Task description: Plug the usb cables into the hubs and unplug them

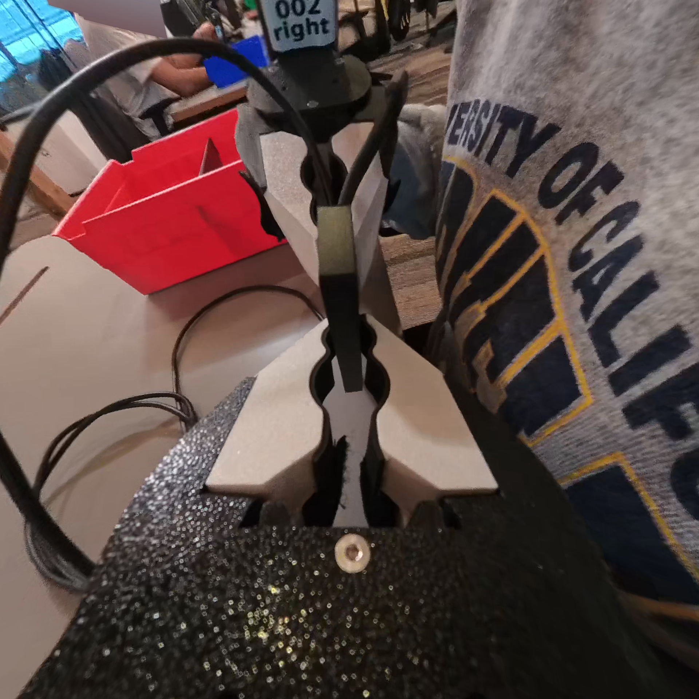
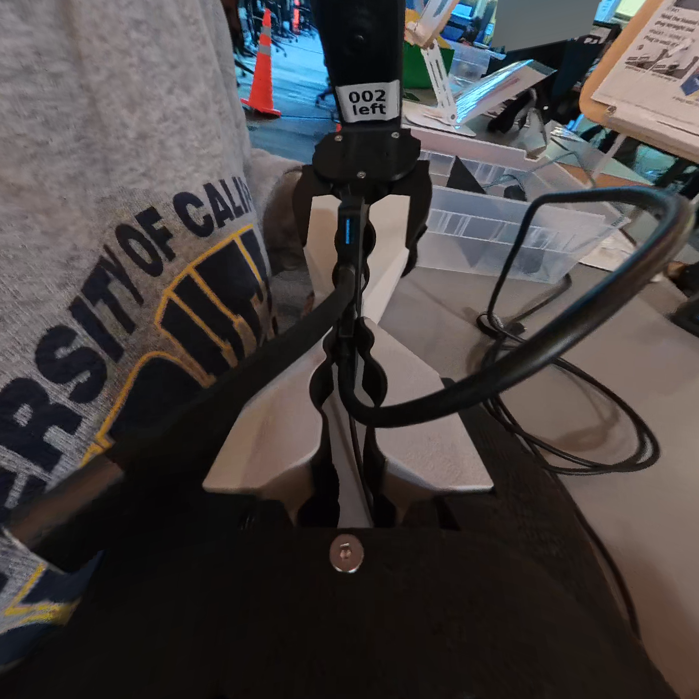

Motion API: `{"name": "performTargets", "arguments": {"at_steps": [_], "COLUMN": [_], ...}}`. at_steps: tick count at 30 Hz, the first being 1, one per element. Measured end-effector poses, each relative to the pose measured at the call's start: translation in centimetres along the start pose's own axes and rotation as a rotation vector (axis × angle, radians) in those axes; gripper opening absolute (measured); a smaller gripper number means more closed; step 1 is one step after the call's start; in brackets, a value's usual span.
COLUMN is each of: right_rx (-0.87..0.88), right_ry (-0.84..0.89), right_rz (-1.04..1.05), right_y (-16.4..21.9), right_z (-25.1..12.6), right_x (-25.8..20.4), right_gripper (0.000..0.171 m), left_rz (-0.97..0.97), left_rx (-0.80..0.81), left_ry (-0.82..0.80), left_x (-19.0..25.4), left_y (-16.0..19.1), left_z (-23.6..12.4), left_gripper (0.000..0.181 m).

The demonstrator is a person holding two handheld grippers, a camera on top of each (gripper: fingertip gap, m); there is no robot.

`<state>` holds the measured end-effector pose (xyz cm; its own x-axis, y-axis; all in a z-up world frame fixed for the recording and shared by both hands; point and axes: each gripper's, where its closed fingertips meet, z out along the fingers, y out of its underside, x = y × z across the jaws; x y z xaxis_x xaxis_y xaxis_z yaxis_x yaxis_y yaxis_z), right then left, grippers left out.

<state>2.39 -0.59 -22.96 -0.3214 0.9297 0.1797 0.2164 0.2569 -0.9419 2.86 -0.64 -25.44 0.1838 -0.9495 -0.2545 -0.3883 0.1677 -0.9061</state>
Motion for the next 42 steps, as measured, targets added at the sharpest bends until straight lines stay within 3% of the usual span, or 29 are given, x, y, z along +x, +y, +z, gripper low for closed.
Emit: {"name": "performTargets", "arguments": {"at_steps": [14,27,31,42], "right_rx": [-0.069,0.026,0.087,0.044], "right_ry": [0.036,-0.086,-0.079,-0.001], "right_rz": [-0.086,0.084,0.052,-0.024], "right_y": [0.1,1.3,0.8,1.9], "right_z": [0.2,1.0,1.1,1.6], "right_x": [0.5,-0.4,-0.5,0.2], "right_gripper": [0.007,0.01,0.009,0.007], "left_rz": [0.065,0.032,0.019,-0.032], "left_rx": [0.017,0.035,0.063,0.03], "left_ry": [-0.132,-0.037,-0.037,-0.037], "left_x": [-0.6,0.1,0.2,-0.2], "left_y": [0.1,1.6,1.2,2.1], "left_z": [-1.0,-0.9,-0.6,-0.4], "left_gripper": [0.009,0.009,0.009,0.008]}}
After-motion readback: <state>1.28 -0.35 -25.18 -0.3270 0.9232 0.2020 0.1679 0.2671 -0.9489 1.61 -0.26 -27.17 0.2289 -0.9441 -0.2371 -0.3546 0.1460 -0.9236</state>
